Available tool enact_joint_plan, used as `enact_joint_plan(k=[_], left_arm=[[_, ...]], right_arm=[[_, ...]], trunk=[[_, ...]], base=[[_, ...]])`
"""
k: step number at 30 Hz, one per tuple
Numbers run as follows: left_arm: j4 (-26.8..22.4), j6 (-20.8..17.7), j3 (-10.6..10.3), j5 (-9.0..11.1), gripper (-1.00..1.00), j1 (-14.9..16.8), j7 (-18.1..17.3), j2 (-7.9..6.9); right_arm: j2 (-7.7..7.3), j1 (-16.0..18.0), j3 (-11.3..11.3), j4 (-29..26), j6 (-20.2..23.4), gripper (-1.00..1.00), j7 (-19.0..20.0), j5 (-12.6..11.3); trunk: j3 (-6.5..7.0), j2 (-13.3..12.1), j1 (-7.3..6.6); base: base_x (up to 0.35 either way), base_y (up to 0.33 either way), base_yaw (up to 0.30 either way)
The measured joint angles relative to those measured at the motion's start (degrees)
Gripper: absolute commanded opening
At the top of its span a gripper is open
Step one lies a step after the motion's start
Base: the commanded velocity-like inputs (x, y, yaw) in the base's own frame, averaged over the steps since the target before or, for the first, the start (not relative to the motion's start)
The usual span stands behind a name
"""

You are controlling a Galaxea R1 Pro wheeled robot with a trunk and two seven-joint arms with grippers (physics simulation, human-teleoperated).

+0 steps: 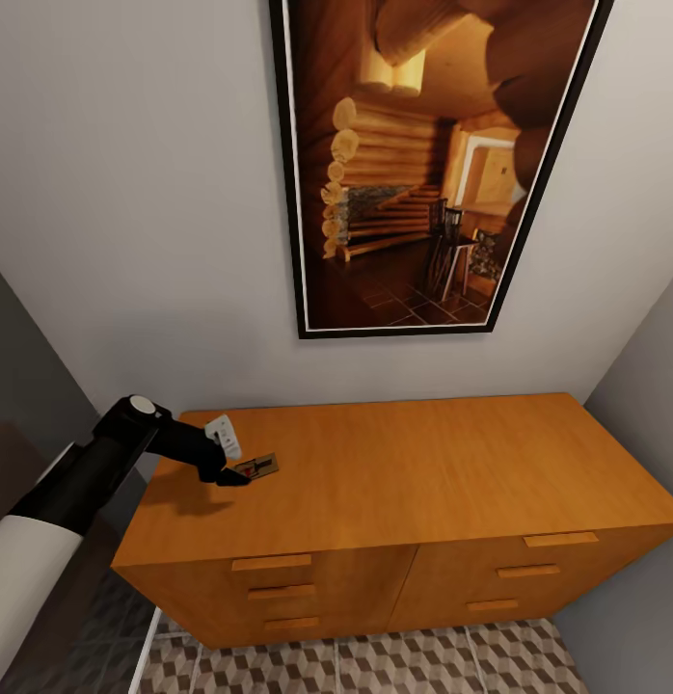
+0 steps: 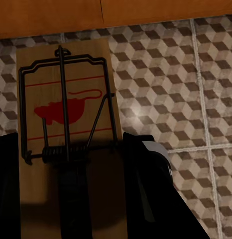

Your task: Take the four mousetraps from the cabinet in the bathroom and place them on the bathroom floor. Make sure all four end up on the same floor surface, and ensure that at least two of them are either under or directly next to the same bathroom sink.

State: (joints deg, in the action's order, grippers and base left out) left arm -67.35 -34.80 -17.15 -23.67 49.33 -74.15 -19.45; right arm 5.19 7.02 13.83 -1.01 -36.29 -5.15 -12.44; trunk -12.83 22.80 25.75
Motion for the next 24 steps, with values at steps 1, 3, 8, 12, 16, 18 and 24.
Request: enact_joint_plan(k=[1, 3, 8, 12, 16, 18, 24], left_arm=[[0.2, 0.5, 0.0, 0.0, 1.00, 0.0, 0.0, 0.11], [0.7, 1.1, 0.0, 0.0, 1.00, 0.0, 0.0, 0.21], [1.7, 1.6, 0.0, 0.0, 1.00, 0.0, 0.1, 0.30], [1.9, 1.7, 0.0, 0.0, 1.00, 0.0, 0.1, 0.31], [2.1, 1.7, 0.0, -0.1, 1.00, 0.0, 0.1, 0.59], [2.2, 1.7, 0.0, -0.1, 1.00, 0.0, 0.1, 0.65], [2.4, 1.7, 0.1, -0.1, 1.00, 0.0, 0.1, 0.75]], right_arm=[[-0.01, 0.0, 0.0, 0.0, 0.0, -1.00, 0.0, 0.0], [-0.02, 0.0, 0.0, 0.0, 0.0, -1.00, 0.0, 0.0], [0.04, 0.0, 0.1, 0.0, 0.0, -1.00, 0.0, 0.0], [0.06, 0.0, 0.1, 0.0, 0.0, -1.00, 0.0, 0.0], [0.08, 0.0, 0.1, 0.0, 0.0, -1.00, 0.0, 0.0], [0.11, 0.0, 0.1, 0.0, 0.0, -1.00, 0.0, 0.0], [0.15, 0.0, 0.1, 0.0, 0.0, -1.00, 0.0, 0.0]], trunk=[[0.00, 0.0, 0.00], [0.00, 0.0, 0.00], [0.00, 0.0, 0.00], [-0.10, 0.0, 0.00], [-0.39, 0.0, 0.00], [-0.56, 0.0, 0.00], [-1.10, 0.0, 0.00]], base=[[0.000, 0.000, 0.000], [0.000, 0.000, 0.000], [0.000, 0.000, 0.000], [0.000, 0.000, 0.000], [0.000, 0.000, 0.000], [0.000, 0.000, 0.000], [0.000, 0.000, 0.000]])
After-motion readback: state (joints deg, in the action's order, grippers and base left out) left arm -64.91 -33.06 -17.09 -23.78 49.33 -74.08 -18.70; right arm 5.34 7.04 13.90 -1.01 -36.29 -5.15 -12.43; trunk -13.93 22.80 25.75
